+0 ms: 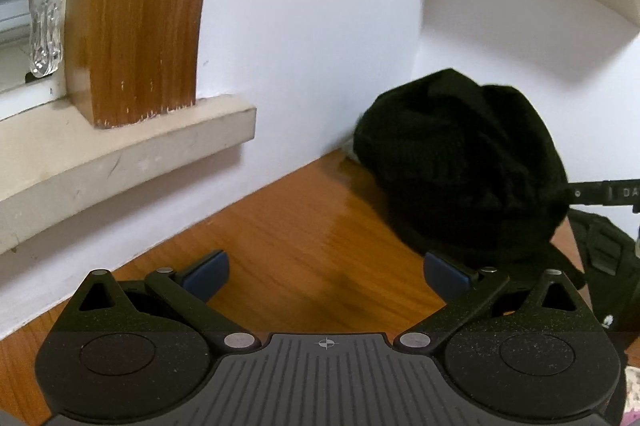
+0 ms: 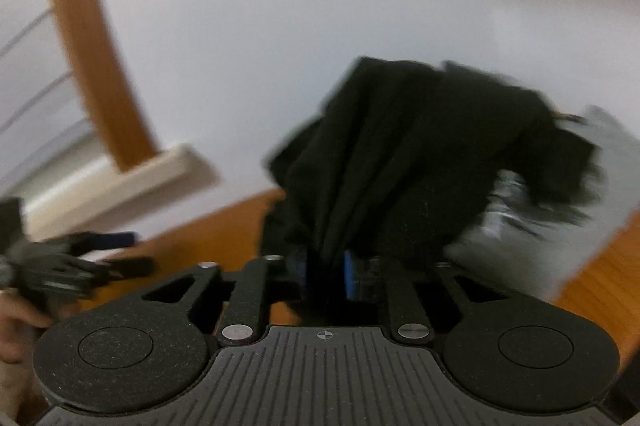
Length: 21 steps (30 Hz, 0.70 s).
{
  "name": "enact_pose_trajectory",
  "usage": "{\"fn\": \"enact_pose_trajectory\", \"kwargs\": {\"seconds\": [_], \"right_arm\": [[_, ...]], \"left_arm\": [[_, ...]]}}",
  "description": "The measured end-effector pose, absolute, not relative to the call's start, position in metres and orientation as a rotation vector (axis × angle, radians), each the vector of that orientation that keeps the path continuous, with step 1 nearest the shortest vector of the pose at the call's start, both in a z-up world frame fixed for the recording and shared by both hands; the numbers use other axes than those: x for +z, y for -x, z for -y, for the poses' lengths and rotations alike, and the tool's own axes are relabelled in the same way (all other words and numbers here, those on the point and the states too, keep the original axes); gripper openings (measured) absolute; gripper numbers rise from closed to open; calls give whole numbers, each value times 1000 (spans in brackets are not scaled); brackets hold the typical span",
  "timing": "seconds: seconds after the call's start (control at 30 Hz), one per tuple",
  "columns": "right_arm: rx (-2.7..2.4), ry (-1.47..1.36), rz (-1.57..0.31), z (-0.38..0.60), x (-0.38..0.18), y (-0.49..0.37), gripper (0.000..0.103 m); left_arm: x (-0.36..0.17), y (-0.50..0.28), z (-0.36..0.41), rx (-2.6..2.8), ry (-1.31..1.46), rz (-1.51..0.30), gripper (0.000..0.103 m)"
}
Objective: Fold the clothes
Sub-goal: 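Lift the black sweater off the grey shirt with the right tool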
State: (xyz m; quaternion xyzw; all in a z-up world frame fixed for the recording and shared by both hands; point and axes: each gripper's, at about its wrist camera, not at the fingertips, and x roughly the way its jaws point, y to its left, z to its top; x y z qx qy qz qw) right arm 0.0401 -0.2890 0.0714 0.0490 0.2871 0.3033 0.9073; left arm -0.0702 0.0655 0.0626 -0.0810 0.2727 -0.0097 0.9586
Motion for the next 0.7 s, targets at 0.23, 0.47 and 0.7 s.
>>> {"fn": "enact_pose_trajectory", "kwargs": {"seconds": [0.23, 0.47, 0.7], "right_arm": [[463, -17, -432, 285, 113, -29, 54], [445, 53, -457, 233, 108, -64, 65], [371, 123, -578, 244, 65, -106, 28]], "left_arm": [[59, 67, -64, -21, 160, -571, 103], [56, 67, -62, -42, 170, -580, 103], [55, 67, -65, -26, 156, -583, 103]]}}
